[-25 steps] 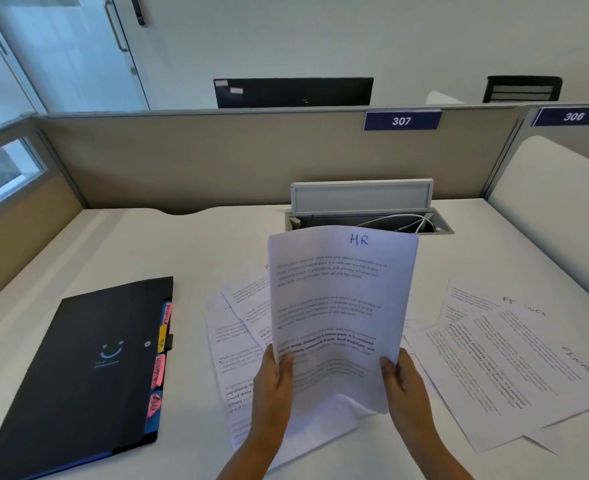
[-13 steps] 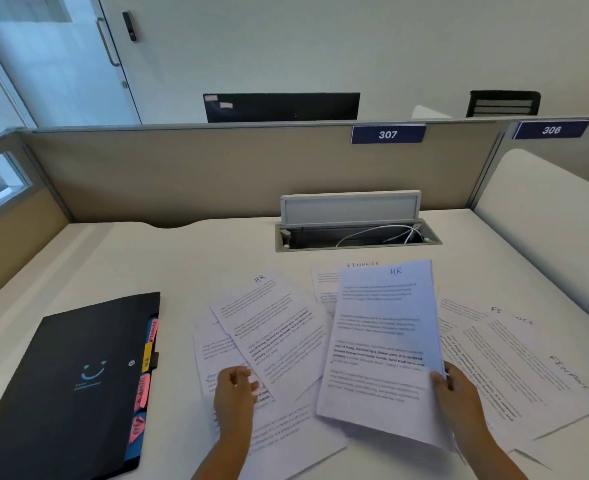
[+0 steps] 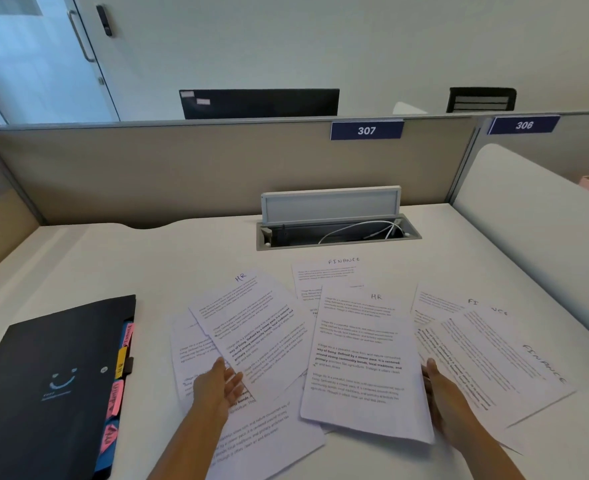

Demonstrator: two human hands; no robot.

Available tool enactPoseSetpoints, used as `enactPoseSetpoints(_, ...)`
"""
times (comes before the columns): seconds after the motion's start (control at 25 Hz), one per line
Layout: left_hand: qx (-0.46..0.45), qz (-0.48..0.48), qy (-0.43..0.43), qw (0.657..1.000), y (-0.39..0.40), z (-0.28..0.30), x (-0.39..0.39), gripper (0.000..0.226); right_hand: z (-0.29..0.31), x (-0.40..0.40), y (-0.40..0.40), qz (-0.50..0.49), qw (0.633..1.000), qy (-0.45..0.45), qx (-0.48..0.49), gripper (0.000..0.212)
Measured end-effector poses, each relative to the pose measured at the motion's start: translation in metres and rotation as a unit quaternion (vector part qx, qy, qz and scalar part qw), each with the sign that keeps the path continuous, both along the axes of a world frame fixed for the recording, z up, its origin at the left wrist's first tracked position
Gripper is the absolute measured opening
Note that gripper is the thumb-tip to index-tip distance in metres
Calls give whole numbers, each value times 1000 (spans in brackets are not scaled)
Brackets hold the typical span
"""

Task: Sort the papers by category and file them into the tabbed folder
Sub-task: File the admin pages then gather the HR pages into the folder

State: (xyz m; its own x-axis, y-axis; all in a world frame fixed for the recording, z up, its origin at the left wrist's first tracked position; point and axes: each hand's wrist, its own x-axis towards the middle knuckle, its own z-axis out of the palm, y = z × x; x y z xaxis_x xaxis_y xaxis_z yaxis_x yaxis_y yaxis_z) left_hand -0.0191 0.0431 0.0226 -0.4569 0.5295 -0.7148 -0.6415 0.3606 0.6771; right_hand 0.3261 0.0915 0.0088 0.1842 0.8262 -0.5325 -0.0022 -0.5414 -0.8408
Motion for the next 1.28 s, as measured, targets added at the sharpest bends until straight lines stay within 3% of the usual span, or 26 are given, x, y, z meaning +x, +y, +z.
enactPoseSetpoints(0.12, 9, 2, -36, 999, 4, 2, -1, 27, -3, 1, -1, 15, 1000, -7, 8, 49)
enactPoseSetpoints(0.2, 6, -10, -14, 1000, 6, 4, 2, 24, -4, 2, -1, 24, 1000, -3, 16, 49)
enactPoseSetpoints(0.28, -31, -81, 119, 989, 9, -2, 11, 23, -3, 4, -1, 27, 999, 20, 36, 37)
enactPoseSetpoints(0.36, -78, -158, 286, 942, 11, -9, 21, 17, -4, 6, 1, 30, 998, 44, 44, 22)
enactPoseSetpoints(0.48, -96, -181, 351, 913, 6, -14, 35, 10, -14, 9, 5, 79, 996, 44, 19, 20)
enactPoseSetpoints(0.68, -82, -76, 456, 883, 0, 12, 32, 25, -32, 16, 11, 115, 992, 46, 18, 29)
enactPoseSetpoints(0.84, -46, 12, 470, 881, -6, 46, 20, 26, -31, 15, 10, 108, 993, 31, 34, 27)
enactPoseSetpoints(0.96, -20, 26, 478, 878, -12, 62, 15, 26, -25, 12, 7, 106, 993, 22, 46, 21)
enactPoseSetpoints(1.28, -41, -141, 426, 893, -24, 27, 57, 26, -25, 13, 7, 116, 992, 30, 46, 29)
